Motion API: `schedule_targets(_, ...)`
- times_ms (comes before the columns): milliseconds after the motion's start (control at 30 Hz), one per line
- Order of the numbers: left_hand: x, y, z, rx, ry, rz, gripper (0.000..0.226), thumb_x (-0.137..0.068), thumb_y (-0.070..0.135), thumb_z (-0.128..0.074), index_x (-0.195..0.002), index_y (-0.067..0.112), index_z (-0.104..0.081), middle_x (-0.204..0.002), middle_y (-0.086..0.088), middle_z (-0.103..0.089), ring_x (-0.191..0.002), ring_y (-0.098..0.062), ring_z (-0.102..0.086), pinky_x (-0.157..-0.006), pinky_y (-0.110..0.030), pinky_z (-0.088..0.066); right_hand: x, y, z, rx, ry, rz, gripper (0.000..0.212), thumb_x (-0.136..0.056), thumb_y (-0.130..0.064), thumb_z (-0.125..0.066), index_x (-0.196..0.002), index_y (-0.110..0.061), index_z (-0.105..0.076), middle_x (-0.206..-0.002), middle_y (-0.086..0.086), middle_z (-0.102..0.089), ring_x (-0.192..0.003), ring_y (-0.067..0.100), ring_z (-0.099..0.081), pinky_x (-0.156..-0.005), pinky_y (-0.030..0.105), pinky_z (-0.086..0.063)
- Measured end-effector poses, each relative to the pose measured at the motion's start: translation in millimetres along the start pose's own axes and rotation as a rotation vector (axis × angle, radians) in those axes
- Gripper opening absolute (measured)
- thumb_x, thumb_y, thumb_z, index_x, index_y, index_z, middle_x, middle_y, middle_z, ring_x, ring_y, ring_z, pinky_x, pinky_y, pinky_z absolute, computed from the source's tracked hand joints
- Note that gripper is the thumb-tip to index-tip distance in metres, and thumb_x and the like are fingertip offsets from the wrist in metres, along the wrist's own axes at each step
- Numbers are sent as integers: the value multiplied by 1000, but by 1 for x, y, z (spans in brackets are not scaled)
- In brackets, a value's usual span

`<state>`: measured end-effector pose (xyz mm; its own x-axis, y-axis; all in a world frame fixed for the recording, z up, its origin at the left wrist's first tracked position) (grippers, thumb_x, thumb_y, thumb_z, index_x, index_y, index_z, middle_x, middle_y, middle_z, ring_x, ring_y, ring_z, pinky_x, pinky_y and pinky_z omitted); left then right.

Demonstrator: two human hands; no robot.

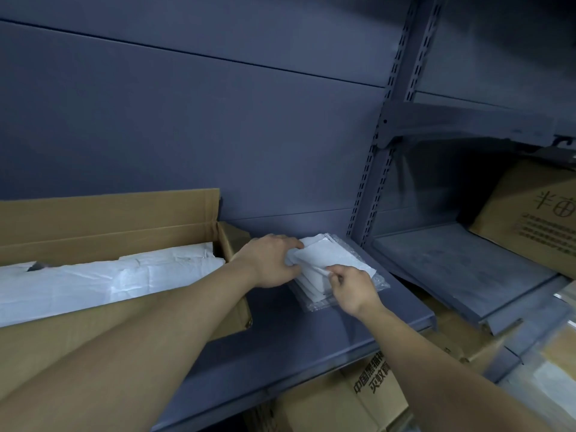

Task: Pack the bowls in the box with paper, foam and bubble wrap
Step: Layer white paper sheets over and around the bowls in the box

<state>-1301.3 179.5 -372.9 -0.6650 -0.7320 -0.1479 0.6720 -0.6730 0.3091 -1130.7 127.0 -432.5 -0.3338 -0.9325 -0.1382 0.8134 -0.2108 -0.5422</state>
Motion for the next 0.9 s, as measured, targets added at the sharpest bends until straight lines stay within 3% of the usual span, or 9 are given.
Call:
schedule_targets(133,-1,-2,-1,-4,24,-21,54,-88,32,-59,-140,28,-47,-137,2,-55,-126,-21,-49,-104,-39,-41,7,-12,23,14,173,94,28,-100,-16,-44,-111,-18,-70,-76,8,-66,-75,26,-59,-70,35,-49)
schedule_targets(333,-3,-7,15,122,228,-37,80,-84,30,-70,-152,25,-28,-151,1,-38,-137,-21,-37,-109,-38,-37,20,-48,54,-44,328,317,26,-95,-9,-55,-114,-13,-72,-107,5,-72,-99,21,-65,-86,25,-47)
schedule_targets(433,0,-14,31,312,392,-45,39,-86,24,-71,-124,20,-63,-127,4,-59,-120,-18,-54,-100,-26,-41,24,-64,71,-78,400,394,21,-95,-9,-56,-107,-11,-73,-98,3,-73,-93,21,-64,-84,29,-48)
schedule_targets(533,13,-17,47,386,474,-27,4,-89,23,-68,-92,25,-70,-93,11,-69,-90,-9,-63,-77,-19,-44,25,-80,85,-88,449,444,21,-96,-10,-55,-108,-13,-73,-99,-1,-72,-96,19,-61,-86,29,-47)
schedule_targets(600,21,-14,59,374,494,-25,2,-88,25,-68,-87,25,-67,-78,12,-66,-77,-7,-61,-66,-15,-41,27,-96,90,-97,460,484,22,-97,-12,-54,-108,-15,-72,-101,-5,-72,-98,15,-58,-85,19,-42)
schedule_targets(700,31,-8,73,361,467,-29,28,-85,24,-71,-66,23,-51,-60,6,-50,-58,-8,-46,-56,-26,-34,33,-123,96,-131,451,526,23,-100,-15,-50,-110,-17,-71,-104,-9,-70,-101,11,-55,-84,5,-34)
schedule_targets(800,44,-10,86,352,467,15,43,-87,18,-66,-57,19,-35,-53,4,-38,-53,-12,-35,-53,-32,-25,36,-147,99,-145,455,555,25,-100,-15,-50,-115,-17,-69,-112,-8,-69,-111,12,-53,-96,22,-42)
schedule_targets(833,50,-13,91,351,473,38,41,-87,17,-65,-57,17,-36,-54,4,-39,-54,-14,-35,-54,-33,-26,38,-154,98,-138,459,563,27,-99,-16,-51,-122,-19,-66,-120,-7,-66,-118,12,-50,-101,31,-43)
schedule_targets(900,62,-23,101,376,488,96,35,-87,17,-62,-60,11,-41,-58,0,-44,-57,-17,-37,-53,-31,-27,42,-163,93,-130,436,548,47,-96,-21,-56,-142,-26,-48,-146,-8,-48,-135,10,-37,-113,35,-33)
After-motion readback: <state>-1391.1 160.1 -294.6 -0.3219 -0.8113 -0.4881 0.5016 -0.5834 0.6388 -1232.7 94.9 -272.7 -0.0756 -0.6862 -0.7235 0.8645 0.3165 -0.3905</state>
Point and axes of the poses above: each hand's wrist, its own x-axis away from the middle knuckle, its own z-axis out of the back of the hand, y = z × x, the point moved 7 cm from there along -x, towards the middle knuckle
